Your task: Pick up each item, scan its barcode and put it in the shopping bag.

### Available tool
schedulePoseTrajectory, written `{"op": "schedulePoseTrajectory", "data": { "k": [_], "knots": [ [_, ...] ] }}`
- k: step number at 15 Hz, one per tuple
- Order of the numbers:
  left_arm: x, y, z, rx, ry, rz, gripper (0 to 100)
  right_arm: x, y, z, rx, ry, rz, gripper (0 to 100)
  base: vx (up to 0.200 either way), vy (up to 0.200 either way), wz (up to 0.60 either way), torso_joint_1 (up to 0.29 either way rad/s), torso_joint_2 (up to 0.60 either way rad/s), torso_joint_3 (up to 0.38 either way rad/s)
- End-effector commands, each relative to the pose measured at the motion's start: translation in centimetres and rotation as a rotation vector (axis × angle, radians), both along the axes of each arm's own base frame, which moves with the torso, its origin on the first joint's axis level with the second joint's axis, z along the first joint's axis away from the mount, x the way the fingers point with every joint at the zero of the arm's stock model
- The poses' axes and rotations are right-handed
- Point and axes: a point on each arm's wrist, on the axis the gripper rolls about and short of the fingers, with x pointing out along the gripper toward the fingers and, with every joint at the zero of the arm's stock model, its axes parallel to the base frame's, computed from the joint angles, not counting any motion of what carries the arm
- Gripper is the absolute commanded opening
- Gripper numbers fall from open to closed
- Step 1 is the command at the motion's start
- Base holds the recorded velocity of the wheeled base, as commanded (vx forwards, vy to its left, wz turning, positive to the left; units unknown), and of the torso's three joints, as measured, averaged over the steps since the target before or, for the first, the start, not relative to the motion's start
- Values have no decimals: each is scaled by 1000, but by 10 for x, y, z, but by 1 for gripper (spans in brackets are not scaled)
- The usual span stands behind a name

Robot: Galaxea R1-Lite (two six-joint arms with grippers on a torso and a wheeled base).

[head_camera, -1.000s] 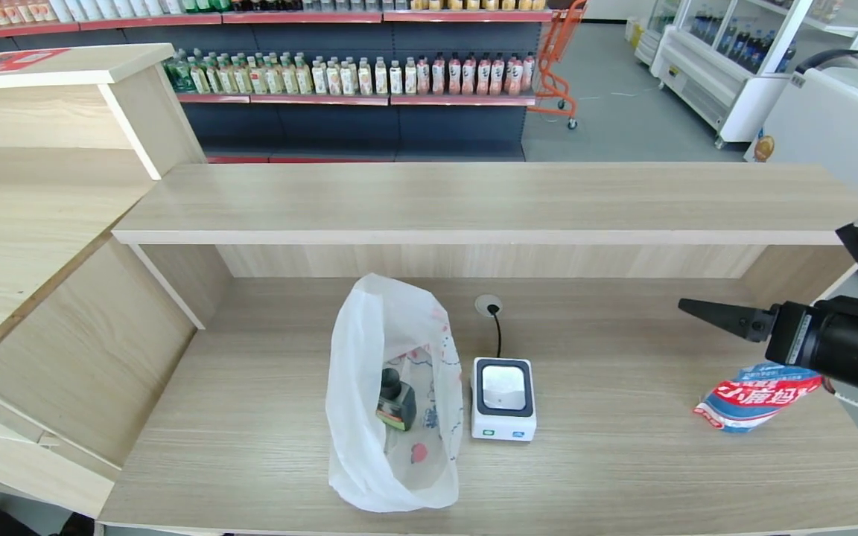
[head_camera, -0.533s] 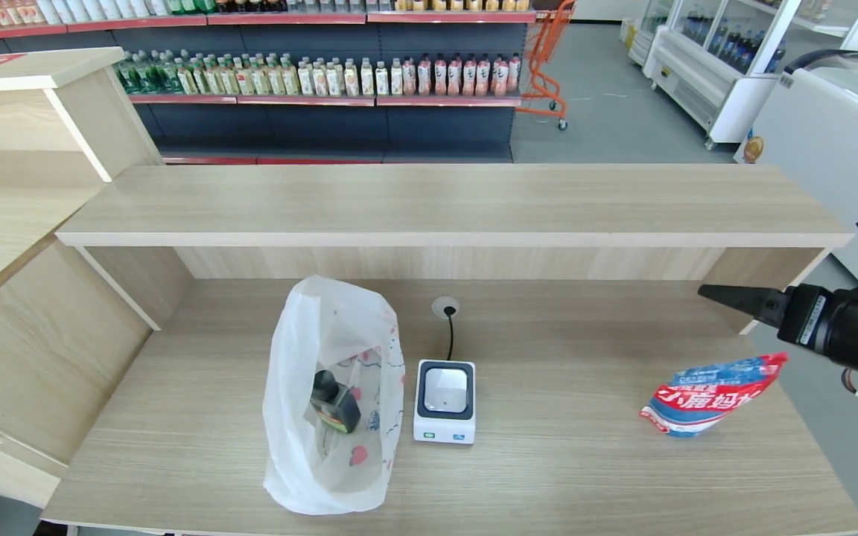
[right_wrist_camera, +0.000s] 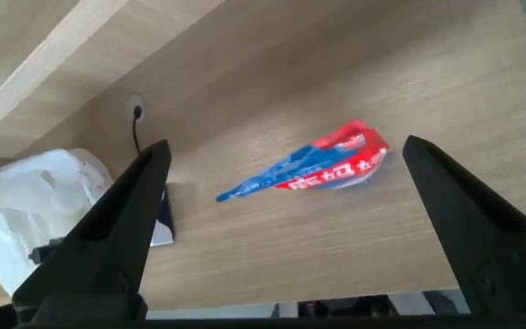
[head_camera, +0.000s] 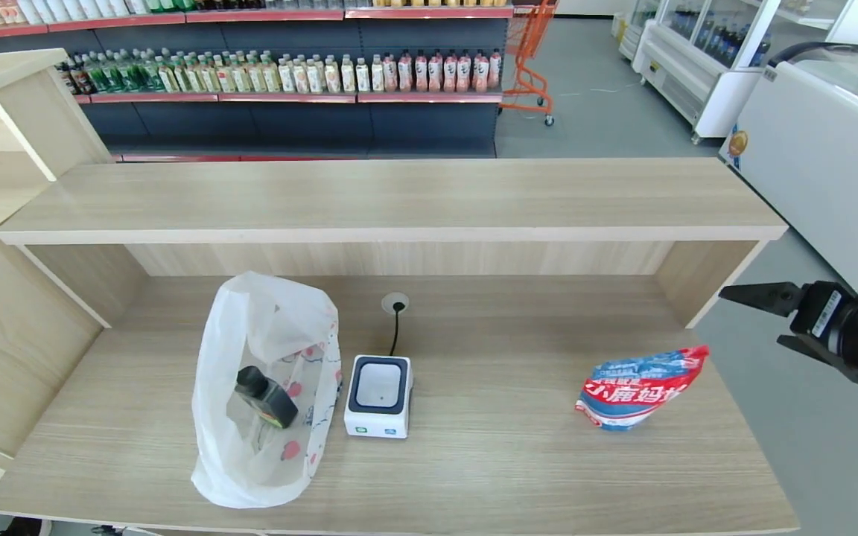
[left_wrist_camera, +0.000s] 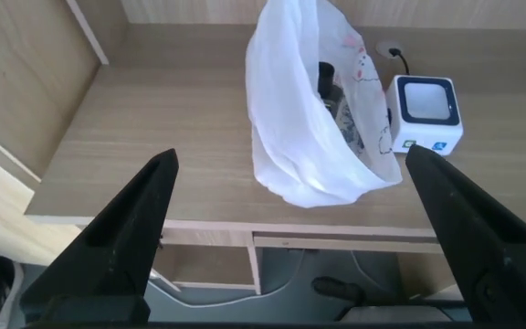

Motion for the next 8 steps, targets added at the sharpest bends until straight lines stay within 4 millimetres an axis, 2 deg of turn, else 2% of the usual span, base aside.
{"op": "schedulePoseTrajectory", "data": {
  "k": [1,4,5,7,8],
  "knots": [
    [0,0,0,1,0,2,100,2,0,10,55,25,-26,100,0,0,0,0,0,0],
    [0,0,0,1,0,0,100,11,3,11,127,127,-112,100,0,0,0,0,0,0],
    [0,0,0,1,0,2,100,26,4,8,165,176,-173,100,0,0,0,0,0,0],
    [0,0,0,1,0,0,100,43,9,-2,186,263,-215,100,0,0,0,0,0,0],
    [0,0,0,1,1,2,100,44,12,-5,182,281,-213,100,0,0,0,0,0,0]
  ]
}}
